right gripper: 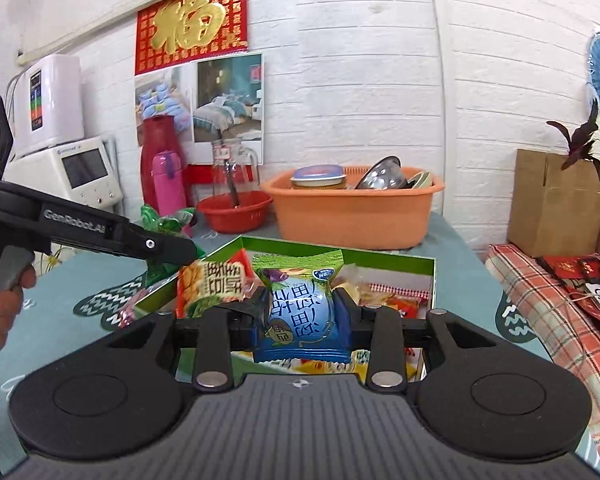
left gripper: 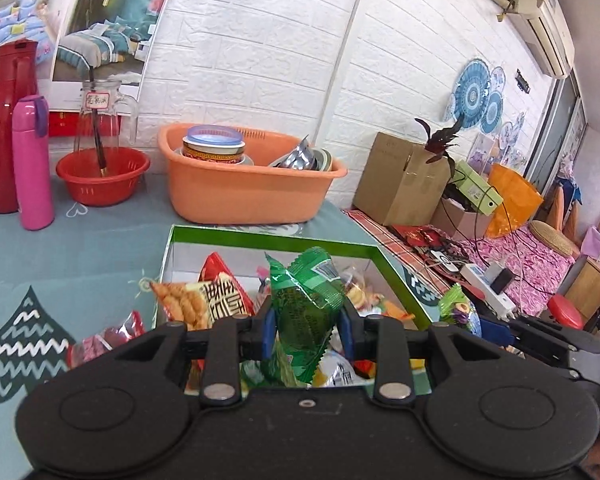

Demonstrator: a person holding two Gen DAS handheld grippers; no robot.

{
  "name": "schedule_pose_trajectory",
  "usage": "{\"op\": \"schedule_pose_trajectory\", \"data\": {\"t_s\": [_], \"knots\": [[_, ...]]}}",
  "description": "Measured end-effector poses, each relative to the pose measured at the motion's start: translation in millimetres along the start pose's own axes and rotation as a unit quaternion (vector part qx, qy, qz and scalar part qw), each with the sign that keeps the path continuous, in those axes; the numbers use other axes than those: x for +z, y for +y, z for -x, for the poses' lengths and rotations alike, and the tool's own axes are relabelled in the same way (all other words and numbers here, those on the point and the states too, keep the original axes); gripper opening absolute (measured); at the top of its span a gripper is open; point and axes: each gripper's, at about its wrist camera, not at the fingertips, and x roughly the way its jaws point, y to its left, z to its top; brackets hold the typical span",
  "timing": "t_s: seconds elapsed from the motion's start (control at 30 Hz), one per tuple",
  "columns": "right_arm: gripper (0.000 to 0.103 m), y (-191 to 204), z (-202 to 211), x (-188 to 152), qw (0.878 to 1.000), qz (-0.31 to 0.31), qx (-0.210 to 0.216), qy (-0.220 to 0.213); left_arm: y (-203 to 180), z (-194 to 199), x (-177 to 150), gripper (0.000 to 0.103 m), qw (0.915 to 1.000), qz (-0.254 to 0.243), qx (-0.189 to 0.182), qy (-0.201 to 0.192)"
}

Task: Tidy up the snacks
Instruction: 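Drop the green candy bag and blue packet into the green box, then move both grippers to the clear red-labelled date bag and grasp it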

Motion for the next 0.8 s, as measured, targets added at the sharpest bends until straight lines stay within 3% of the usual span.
{"op": "schedule_pose_trajectory", "data": {"t_s": [0.5,0.53,0.57,0.6,0.7,0.8], "knots": [[0.060,0,-80,6,1.000,0.014,0.012,0.008,32,-58,14,0.072,0.9988,0.032,0.030,0.023],[0.062,0,-84,5,1.000,0.017,0.013,0.011,32,-61,13,0.076,0.9987,0.032,0.030,0.027],[0.063,0,-87,3,0.999,0.023,0.016,0.016,33,-62,11,0.089,0.9986,0.033,0.030,0.028],[0.066,1,-90,0,0.999,0.030,0.016,0.020,34,-63,10,0.102,0.9986,0.034,0.028,0.028],[0.103,5,-88,-7,0.998,0.058,0.011,0.017,34,-57,6,0.103,0.9989,0.035,0.031,0.009],[0.103,8,-80,-10,0.997,0.073,-0.007,0.005,32,-50,5,0.103,0.9990,0.030,0.033,0.000]]}}
